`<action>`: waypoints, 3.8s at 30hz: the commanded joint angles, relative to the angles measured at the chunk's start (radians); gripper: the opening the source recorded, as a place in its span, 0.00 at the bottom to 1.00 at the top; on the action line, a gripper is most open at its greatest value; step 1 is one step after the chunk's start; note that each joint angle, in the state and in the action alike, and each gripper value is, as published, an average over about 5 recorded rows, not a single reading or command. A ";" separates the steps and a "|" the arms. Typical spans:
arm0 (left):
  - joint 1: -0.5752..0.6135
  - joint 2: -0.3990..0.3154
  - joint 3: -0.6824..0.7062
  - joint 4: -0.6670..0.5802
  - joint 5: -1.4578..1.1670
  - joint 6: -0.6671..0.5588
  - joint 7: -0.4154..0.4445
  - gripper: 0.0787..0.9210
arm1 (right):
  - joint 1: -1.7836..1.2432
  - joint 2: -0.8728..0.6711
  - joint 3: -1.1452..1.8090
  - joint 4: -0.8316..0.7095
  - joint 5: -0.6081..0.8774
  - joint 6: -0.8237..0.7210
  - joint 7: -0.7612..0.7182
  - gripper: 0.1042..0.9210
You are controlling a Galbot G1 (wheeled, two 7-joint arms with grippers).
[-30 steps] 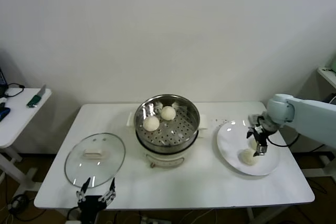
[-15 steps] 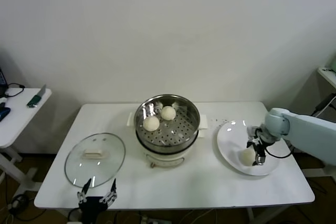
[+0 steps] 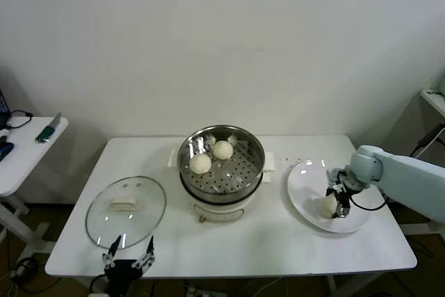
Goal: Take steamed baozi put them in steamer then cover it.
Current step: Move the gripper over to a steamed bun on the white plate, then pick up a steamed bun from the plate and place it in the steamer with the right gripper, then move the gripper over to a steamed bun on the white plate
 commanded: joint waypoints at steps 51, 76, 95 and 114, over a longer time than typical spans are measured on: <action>0.025 -0.002 0.002 -0.018 0.018 -0.014 -0.001 0.88 | 0.517 0.589 -0.260 0.274 -0.192 0.644 -0.023 0.72; 0.020 -0.002 -0.004 -0.011 0.015 -0.014 -0.002 0.88 | 0.399 0.649 -0.231 0.122 -0.248 0.674 -0.014 0.73; 0.014 0.004 0.003 -0.007 0.013 -0.016 -0.001 0.88 | 0.690 0.410 -0.308 0.107 0.105 0.673 -0.154 0.88; -0.007 0.002 0.007 0.011 0.012 -0.013 0.000 0.88 | 0.624 -0.056 -0.455 0.010 0.192 0.240 -0.178 0.88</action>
